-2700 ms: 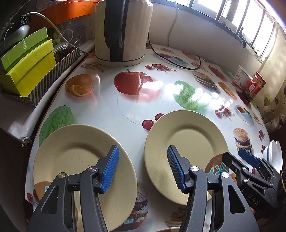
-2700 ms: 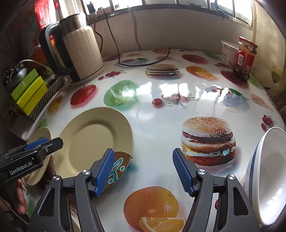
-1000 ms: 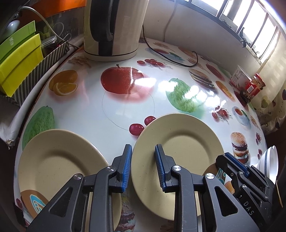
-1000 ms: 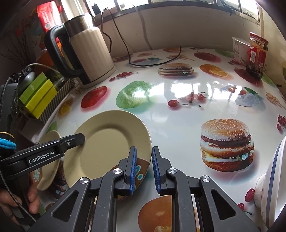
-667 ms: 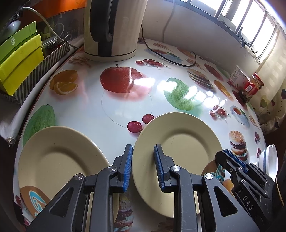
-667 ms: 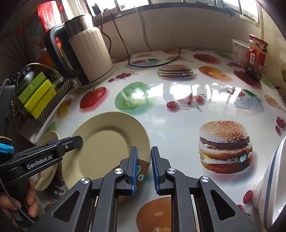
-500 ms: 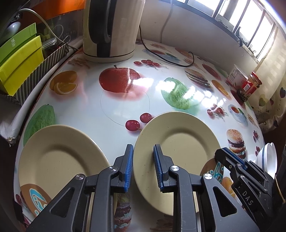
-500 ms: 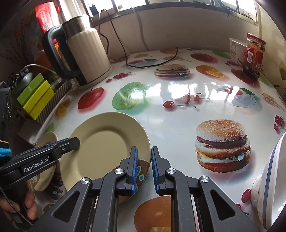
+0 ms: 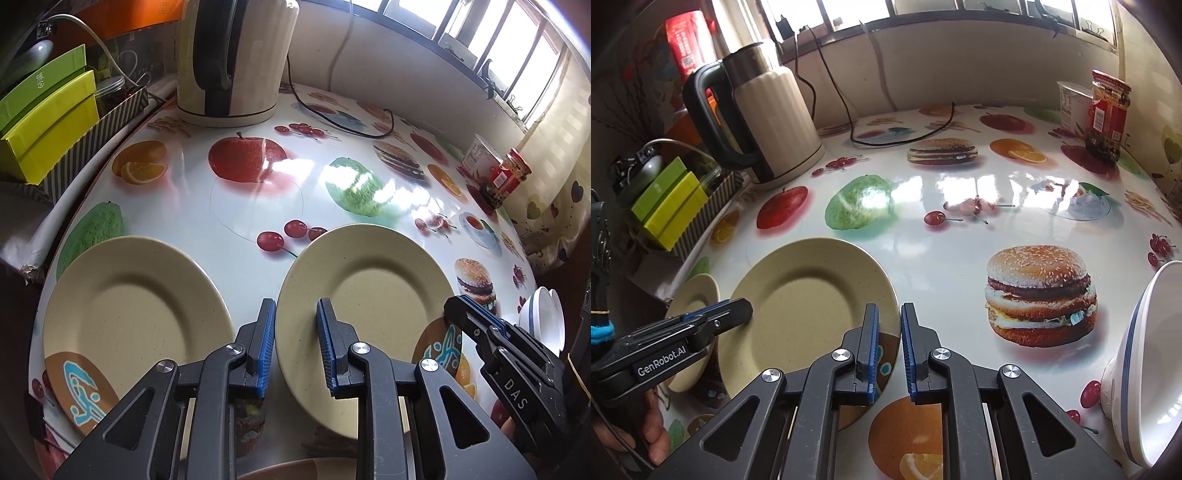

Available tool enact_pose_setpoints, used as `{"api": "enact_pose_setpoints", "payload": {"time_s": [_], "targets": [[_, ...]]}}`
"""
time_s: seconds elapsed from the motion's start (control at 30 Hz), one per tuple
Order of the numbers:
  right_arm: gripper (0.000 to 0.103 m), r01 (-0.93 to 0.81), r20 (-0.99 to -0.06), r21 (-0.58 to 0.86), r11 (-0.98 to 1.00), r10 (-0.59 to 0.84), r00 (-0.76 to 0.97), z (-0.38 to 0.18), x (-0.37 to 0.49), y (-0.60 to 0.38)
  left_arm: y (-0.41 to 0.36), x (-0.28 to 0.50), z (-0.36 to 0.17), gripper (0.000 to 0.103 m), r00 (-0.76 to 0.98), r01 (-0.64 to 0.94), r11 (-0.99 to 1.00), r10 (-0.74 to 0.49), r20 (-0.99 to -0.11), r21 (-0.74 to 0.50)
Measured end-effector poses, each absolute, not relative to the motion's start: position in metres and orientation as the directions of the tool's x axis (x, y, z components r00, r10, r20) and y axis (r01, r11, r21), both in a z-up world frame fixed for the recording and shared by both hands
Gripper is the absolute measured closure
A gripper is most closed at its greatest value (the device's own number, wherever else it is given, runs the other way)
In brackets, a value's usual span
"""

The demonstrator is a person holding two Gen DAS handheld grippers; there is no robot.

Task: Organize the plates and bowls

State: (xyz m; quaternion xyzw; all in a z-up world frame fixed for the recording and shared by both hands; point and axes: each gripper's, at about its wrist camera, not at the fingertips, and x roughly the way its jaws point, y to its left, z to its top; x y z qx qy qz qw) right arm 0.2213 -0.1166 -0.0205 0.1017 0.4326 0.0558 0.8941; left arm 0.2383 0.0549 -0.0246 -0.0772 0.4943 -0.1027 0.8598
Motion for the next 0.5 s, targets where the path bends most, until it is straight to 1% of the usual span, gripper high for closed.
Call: {"api": "enact_pose_setpoints", "payload": {"time_s": [0.5], "targets": [[0.09,-0.044,-0.741,0.236,0.971,0.209,0.639,0.002,0.188,-0.108,0.069,0.196,-0.008,0.079,0.516,0.081,0.964,-0.259,-0.817,-0.254]]}}
